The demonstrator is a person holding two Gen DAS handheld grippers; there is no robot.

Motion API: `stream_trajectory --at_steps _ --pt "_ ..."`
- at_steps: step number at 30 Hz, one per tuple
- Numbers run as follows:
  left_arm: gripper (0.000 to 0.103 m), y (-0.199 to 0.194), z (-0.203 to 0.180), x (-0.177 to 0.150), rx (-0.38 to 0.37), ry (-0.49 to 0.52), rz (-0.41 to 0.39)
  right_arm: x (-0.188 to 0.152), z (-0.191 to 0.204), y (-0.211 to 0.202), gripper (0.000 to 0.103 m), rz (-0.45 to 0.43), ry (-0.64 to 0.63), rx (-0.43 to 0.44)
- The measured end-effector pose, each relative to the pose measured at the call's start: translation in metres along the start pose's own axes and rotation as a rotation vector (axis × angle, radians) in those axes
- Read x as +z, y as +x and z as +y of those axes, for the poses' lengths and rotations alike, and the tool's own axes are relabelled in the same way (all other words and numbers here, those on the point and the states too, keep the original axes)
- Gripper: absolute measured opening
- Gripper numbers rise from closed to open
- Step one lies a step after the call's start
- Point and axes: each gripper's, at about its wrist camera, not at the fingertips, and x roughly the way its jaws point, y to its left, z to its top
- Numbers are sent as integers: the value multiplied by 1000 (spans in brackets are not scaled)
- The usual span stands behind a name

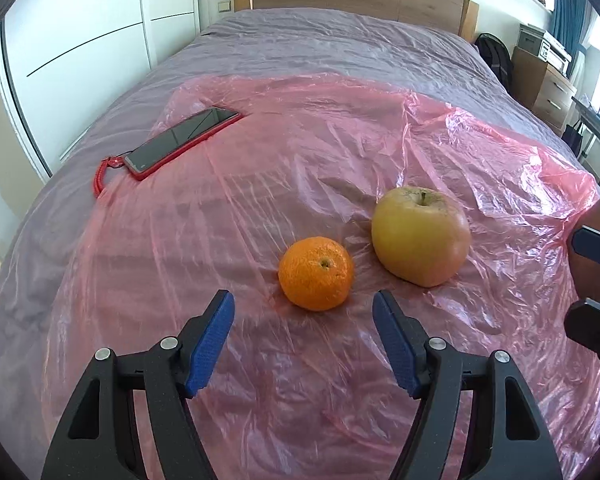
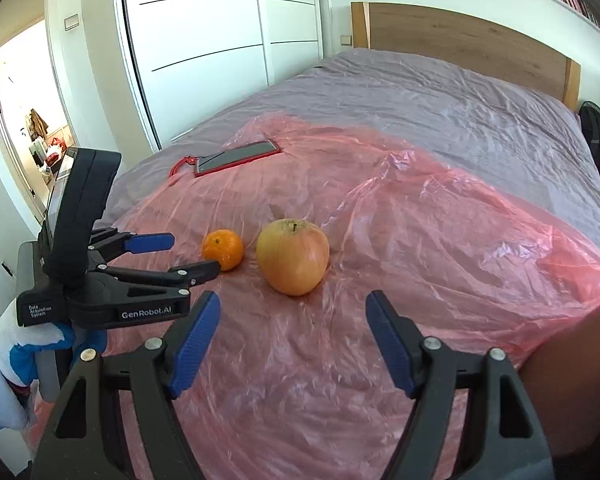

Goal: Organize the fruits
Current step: 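Grasp the apple with the right tool while the left tool grasps the mandarin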

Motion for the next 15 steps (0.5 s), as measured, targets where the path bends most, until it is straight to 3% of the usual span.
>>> stream_trajectory --at_steps 8,13,15 --pt "65 27 0 7 -33 51 10 18 -3 60 103 17 4 6" --pt "50 35 0 7 -54 64 7 27 -3 89 103 40 4 7" --pt "49 37 1 9 -66 59 3 29 -5 100 103 58 9 2"
